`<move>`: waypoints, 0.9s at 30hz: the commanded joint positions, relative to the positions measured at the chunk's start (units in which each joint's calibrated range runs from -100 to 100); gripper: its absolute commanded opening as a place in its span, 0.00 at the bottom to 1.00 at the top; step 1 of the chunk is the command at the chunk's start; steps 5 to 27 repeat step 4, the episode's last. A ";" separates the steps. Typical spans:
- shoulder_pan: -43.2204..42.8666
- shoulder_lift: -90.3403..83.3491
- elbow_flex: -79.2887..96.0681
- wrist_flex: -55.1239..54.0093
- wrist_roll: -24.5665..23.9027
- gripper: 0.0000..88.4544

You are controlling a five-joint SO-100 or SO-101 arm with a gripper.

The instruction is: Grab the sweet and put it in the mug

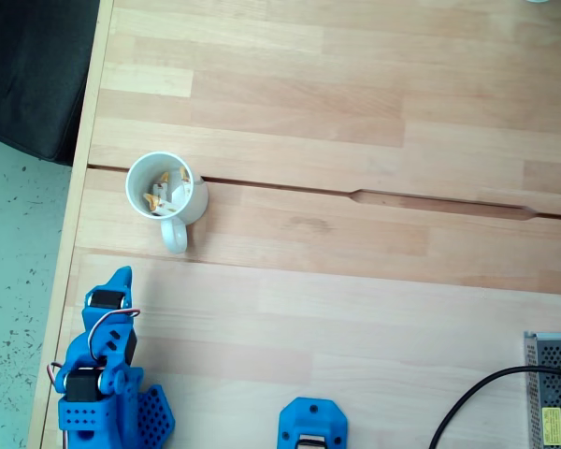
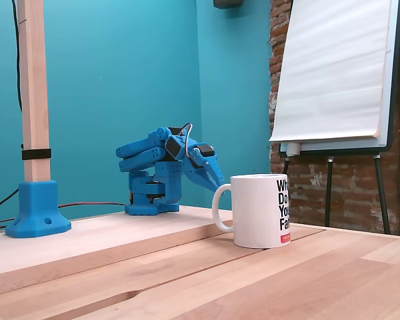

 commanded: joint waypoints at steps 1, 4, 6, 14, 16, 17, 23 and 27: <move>-0.01 -0.71 -0.08 -0.71 -0.10 0.00; -0.01 -0.71 -0.08 -0.71 -0.10 0.00; -0.01 -0.71 -0.08 -0.71 -0.10 0.00; -0.01 -0.71 -0.08 -0.71 -0.10 0.00; -0.01 -0.71 -0.08 -0.71 -0.10 0.00; -0.01 -0.71 -0.08 -0.71 -0.10 0.00; -0.01 -0.71 -0.08 -0.71 -0.10 0.00; -0.01 -0.71 -0.08 -0.71 -0.10 0.00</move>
